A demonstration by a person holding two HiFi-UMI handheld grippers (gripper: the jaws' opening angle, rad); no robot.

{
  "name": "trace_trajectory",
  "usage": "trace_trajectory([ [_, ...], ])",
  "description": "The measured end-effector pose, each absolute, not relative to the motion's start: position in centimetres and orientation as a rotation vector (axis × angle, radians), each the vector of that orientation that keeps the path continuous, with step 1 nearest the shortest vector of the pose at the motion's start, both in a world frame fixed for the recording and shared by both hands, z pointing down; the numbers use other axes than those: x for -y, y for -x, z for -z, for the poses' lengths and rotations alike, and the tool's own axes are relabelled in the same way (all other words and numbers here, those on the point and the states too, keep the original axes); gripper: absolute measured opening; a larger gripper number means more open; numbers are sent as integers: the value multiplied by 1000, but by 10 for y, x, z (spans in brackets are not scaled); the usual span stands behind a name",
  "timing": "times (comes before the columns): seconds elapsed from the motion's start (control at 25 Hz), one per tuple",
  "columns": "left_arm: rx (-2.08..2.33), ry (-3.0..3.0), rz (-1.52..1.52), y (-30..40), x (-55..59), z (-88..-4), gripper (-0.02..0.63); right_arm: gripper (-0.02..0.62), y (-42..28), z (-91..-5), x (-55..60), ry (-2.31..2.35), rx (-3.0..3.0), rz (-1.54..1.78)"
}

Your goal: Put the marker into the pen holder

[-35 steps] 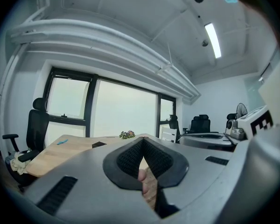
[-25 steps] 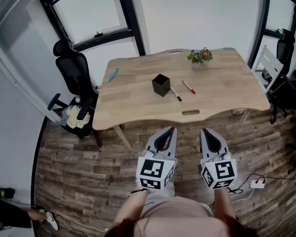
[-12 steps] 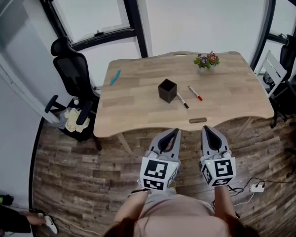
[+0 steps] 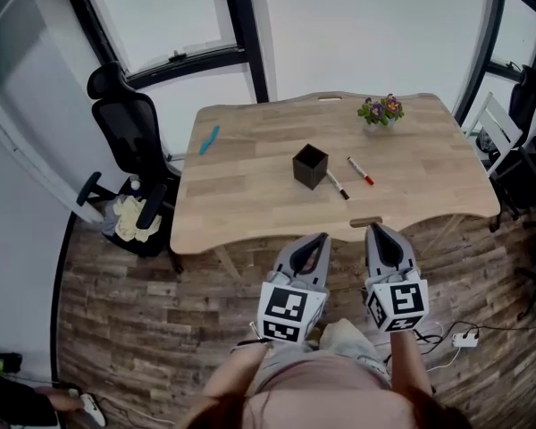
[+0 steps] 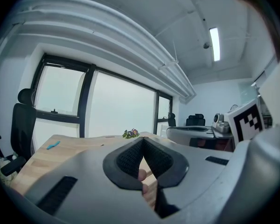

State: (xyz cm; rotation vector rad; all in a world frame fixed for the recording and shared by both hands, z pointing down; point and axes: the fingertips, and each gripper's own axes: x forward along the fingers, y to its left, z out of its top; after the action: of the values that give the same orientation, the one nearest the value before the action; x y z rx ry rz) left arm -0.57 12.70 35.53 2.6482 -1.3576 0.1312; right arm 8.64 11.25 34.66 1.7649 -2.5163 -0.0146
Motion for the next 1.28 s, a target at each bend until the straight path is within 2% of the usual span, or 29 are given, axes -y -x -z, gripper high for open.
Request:
trace_trajectory([
  [1.28, 1370, -2610, -201, -13, -16, -400, 2, 5, -99, -421, 9, -1574, 2485, -95],
])
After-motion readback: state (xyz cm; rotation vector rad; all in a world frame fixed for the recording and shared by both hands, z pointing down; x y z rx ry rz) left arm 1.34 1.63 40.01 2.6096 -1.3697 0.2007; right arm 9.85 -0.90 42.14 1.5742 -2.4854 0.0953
